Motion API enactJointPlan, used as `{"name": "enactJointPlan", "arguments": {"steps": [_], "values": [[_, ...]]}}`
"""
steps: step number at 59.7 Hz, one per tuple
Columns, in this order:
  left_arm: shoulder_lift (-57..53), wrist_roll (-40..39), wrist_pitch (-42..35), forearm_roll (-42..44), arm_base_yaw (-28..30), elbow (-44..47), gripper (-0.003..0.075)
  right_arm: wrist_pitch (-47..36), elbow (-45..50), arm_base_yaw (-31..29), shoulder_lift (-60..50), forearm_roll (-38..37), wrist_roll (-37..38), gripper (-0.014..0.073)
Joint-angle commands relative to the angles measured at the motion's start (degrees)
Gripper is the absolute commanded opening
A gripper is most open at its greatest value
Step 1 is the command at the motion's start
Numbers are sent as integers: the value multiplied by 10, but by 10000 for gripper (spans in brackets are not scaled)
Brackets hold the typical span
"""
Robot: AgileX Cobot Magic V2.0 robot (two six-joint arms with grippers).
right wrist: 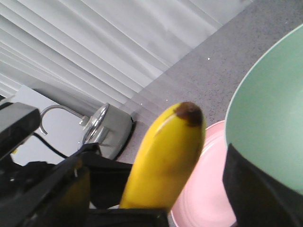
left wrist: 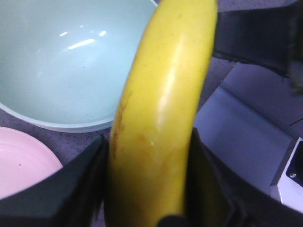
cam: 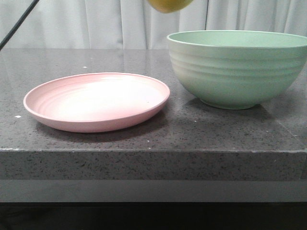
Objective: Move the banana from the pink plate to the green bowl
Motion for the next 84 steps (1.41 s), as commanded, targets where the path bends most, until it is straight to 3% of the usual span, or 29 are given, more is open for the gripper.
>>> {"name": "enactJointPlan", "arguments": {"steps": [1,25,40,48,52,66,76,84], "values": [[-23,-1,-39,-5,-5,-20,209,59,-26,0,35,86,-49,591],[-23,-1,-39,-5,-5,-20,209,194,-99,0,160,86,-63,564],[-23,-1,-39,-5,-5,-20,211,196,-103,0,164,86,-63,234],[-23,-1,-39,-5,-5,-20,216,193,-104,0,164,86,-63,140],[-23,-1,-39,-5,-5,-20,255,190,-104,0,164,86,-63,139],[-23,-1,-39,-5,-5,-20,575,167,-104,0,164,86,-64,139],[-23,-1,-39,3,-5,-20,606,128,-118,-2,164,69,-84,139],[-23,-1,-39,5,-5,-20,606,37,-169,-3,165,8,-136,139]]}}
